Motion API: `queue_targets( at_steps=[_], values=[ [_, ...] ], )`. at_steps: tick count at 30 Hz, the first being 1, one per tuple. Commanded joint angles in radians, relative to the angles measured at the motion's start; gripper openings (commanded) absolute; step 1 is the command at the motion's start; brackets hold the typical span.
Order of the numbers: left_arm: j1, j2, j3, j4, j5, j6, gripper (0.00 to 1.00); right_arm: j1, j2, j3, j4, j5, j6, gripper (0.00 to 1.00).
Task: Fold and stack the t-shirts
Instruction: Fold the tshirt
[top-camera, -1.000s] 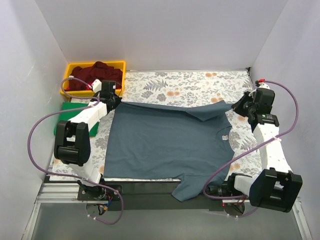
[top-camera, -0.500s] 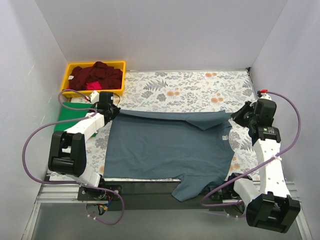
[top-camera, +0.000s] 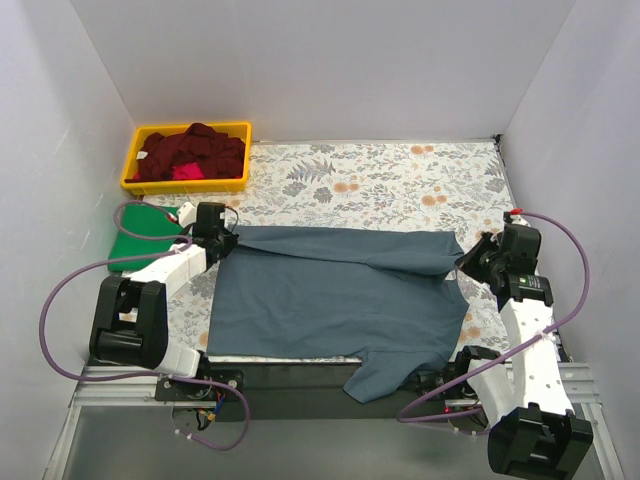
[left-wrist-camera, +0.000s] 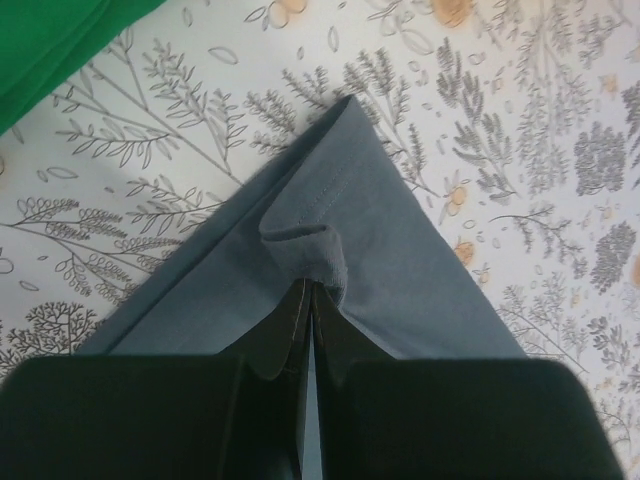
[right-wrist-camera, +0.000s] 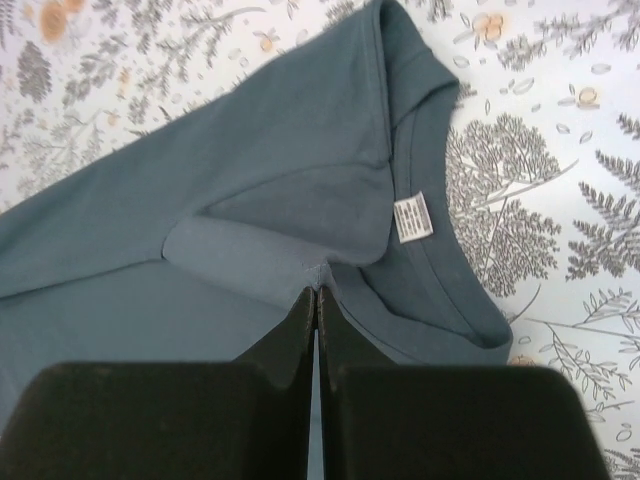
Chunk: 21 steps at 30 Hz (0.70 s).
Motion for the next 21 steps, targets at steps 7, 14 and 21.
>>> queue_targets(
  at_steps=[7,14,21],
  values=[
    [0.006,-0.04,-0.061,0.023,-0.017,-0.057,0.0,0.001,-0.032,-0.049,-0.004,0.024,0.012,0.01],
    [0.006,-0.035,-0.051,0.025,-0.042,-0.036,0.0,0.001,-0.023,0.014,-0.021,0.022,-0.005,0.01],
    [0.006,-0.052,-0.053,0.026,-0.05,-0.028,0.0,0.0,-0.01,0.086,-0.076,0.008,-0.02,0.01]
  ],
)
